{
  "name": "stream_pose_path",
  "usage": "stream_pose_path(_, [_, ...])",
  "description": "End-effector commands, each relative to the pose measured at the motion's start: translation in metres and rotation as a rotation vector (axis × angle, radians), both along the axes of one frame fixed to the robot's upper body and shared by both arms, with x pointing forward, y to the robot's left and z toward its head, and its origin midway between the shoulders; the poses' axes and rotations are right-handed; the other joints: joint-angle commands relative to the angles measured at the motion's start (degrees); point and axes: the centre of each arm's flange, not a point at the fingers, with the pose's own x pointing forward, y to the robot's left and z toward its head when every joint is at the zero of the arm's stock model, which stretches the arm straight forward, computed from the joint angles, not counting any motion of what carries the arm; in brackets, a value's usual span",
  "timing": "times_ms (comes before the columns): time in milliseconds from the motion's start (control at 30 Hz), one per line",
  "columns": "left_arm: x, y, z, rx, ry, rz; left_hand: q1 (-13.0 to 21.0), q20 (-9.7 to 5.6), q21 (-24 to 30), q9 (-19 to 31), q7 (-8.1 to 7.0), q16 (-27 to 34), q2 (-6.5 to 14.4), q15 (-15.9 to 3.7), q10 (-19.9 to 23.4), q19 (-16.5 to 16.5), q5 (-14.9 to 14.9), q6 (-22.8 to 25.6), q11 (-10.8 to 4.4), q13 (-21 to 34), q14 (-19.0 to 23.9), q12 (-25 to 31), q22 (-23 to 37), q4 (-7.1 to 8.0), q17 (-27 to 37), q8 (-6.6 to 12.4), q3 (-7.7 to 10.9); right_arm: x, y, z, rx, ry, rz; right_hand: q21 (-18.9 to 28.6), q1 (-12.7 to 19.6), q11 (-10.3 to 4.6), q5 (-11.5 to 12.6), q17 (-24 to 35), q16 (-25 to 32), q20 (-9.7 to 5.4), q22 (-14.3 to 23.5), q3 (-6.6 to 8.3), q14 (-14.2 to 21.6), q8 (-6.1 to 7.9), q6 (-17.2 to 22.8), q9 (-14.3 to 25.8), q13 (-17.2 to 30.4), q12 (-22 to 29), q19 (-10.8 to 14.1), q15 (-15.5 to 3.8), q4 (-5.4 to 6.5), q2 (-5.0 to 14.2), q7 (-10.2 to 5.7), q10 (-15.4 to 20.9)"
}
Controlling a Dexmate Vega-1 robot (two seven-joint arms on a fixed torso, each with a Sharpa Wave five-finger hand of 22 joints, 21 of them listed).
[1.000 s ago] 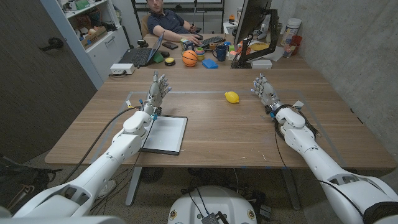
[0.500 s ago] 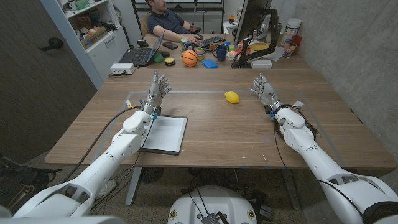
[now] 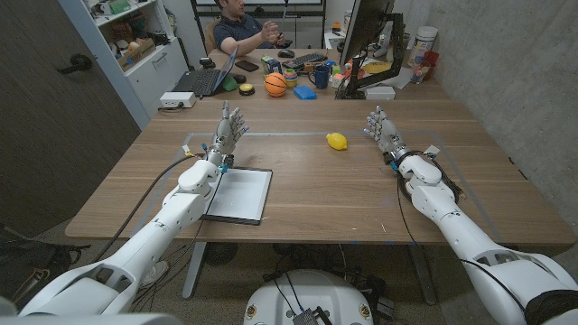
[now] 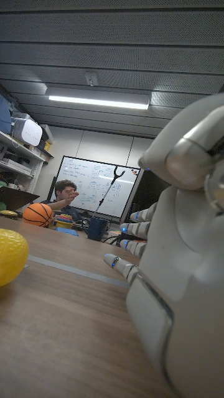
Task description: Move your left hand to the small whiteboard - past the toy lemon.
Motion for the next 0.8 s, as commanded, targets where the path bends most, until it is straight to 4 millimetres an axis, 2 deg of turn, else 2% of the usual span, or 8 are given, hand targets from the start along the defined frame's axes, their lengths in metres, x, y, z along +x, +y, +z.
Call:
stream_pose_path(33, [0.004,0.003,0.002,0.000,0.001,-0.001,0.37,-0.07,-0.12,0.30,-0.37,0.09,1.00,0.15,-0.67,0.47,0.23,-0.31,-0.13,0.22,-0.40,0.31,0.24,0.10,0.27,0.29,-0.52,0.004,0.004,0.001,0.001,0.005,0.001,-0.05,-0.42,0.21,0.27,0.07,-0.04,-0.11,0.21,-0.08,0.23,0.40,-0.24,0.16,0.27,0.06,0.31,-0.13,0.17,0.43,0.16,-0.01])
stream_pose_path(600, [0.006,0.007,0.002,-0.003,-0.007,-0.002,0.45,-0.12,-0.21,0.30,-0.40,0.09,1.01,0.14,-0.73,0.51,0.27,-0.29,-0.08,0.22,-0.40,0.29,0.25,0.07,0.27,0.31,-0.70,0.005,0.008,0.005,-0.004,0.000,-0.001,-0.25,-0.46,0.28,0.28,0.08,-0.10,-0.13,0.22,-0.08,0.19,0.41,-0.22,0.16,0.27,0.06,0.35,-0.16,0.17,0.43,0.21,0.01])
stream_pose_path(700, [0.001,0.009,0.005,0.036,-0.025,0.049,0.49,-0.06,-0.24,0.30,-0.56,0.10,0.99,0.16,-0.73,0.50,0.28,-0.31,-0.08,0.22,-0.37,0.29,0.25,0.05,0.27,0.30,-0.73,0.004,0.009,0.004,-0.006,0.001,-0.002,-0.29,-0.47,0.28,0.28,0.08,-0.11,-0.12,0.22,-0.08,0.18,0.40,-0.25,0.16,0.27,0.05,0.36,-0.16,0.17,0.43,0.16,-0.03])
stream_pose_path(767, [-0.008,0.010,0.009,0.090,-0.061,0.117,0.69,0.39,-0.24,0.29,-1.36,0.15,0.81,0.05,-0.33,0.62,0.30,-0.11,-0.13,0.22,-0.20,0.44,0.24,-0.10,0.25,0.39,-0.82,0.003,0.009,0.004,-0.004,0.000,-0.003,-0.32,-0.48,0.27,0.29,0.08,-0.12,-0.14,0.22,-0.08,0.19,0.40,-0.25,0.16,0.27,0.05,0.36,-0.14,0.17,0.43,0.15,-0.03])
stream_pose_path(800, [-0.012,0.011,0.012,0.121,-0.081,0.153,1.04,1.13,-0.22,0.28,-2.55,0.25,0.39,-0.05,-0.09,0.85,0.30,0.39,-0.03,0.21,0.14,0.50,0.23,-0.38,0.22,0.57,-1.01,0.003,0.009,0.004,-0.006,-0.001,-0.004,-0.32,-0.48,0.27,0.29,0.08,-0.12,-0.15,0.22,-0.08,0.20,0.42,-0.20,0.16,0.27,0.06,0.41,-0.14,0.17,0.43,0.18,0.00])
